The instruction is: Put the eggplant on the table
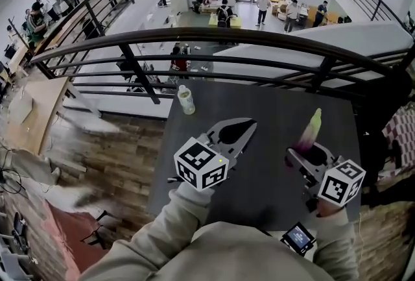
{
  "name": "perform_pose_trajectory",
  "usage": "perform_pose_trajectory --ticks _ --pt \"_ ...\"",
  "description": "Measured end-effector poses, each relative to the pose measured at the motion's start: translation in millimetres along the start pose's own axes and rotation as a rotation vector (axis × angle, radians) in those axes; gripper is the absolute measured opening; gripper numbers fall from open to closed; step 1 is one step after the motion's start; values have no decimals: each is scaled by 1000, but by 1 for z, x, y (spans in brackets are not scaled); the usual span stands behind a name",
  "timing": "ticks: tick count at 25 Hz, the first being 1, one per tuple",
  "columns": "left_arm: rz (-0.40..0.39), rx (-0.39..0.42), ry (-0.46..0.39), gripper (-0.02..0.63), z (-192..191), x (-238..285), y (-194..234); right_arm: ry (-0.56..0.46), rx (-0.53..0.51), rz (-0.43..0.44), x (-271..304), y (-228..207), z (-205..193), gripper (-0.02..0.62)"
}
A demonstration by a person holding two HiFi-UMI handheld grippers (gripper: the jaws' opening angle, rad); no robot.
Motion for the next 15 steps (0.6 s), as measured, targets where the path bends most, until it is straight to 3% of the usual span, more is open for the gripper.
perform_pose_trajectory --ticks 5,15 --pt "-31 -15 27 0 -4 7 11 13 9 -32 8 -4 7 241" --pt "0 -10 38 0 1 30 16 26 23 -15 9 -27 23 241"
Point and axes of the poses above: the fingertips, and each gripper's own axes: x forward along the fingers, y to its left, z out of its top, the point moved 5 cm from there along -x, backward along the fingers, and after that the axes turned 8 degrees about z, right-handed, at the moved point
